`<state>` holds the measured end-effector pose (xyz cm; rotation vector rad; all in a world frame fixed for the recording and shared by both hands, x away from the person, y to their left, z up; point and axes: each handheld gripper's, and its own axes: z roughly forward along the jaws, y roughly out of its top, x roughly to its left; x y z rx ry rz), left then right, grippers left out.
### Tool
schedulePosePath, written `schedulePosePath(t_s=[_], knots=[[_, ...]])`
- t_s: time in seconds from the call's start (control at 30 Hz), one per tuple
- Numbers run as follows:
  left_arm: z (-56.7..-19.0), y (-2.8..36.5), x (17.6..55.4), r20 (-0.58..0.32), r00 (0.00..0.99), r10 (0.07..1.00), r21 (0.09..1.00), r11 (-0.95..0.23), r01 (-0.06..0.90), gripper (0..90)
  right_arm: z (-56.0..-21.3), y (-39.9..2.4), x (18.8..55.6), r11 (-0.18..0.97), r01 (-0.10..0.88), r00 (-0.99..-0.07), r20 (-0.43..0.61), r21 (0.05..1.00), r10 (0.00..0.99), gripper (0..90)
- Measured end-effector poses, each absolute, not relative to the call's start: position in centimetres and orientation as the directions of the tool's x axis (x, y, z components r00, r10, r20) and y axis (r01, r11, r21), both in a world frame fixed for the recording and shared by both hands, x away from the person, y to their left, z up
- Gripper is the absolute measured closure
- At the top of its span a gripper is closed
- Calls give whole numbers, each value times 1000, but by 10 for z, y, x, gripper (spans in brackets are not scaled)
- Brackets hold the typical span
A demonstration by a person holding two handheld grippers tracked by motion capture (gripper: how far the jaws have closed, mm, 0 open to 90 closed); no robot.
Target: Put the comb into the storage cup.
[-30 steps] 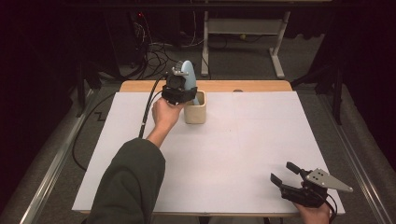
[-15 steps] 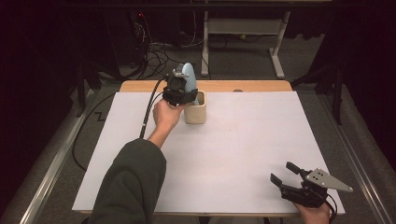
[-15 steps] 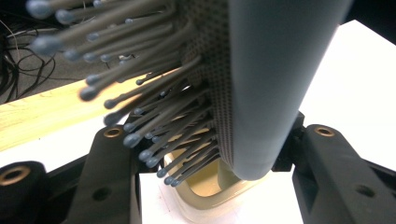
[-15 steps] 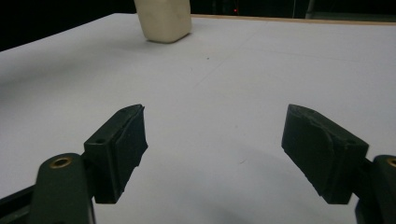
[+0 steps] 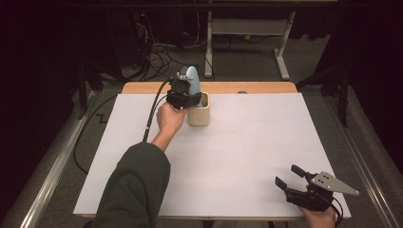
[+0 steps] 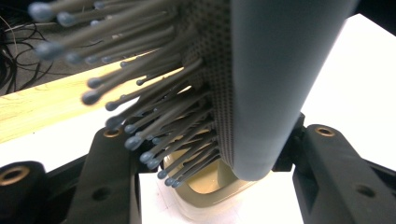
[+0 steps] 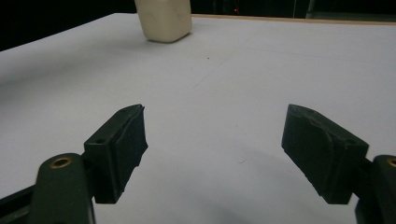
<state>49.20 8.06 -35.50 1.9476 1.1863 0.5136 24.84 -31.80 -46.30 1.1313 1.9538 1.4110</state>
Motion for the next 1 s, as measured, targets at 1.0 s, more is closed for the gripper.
schedulePosePath(t_s=[1.0], knots=[[-366, 81, 494, -52, 476, 878, 769, -269, 580, 497, -463, -318, 249, 130, 343, -548, 85, 930, 832, 228]])
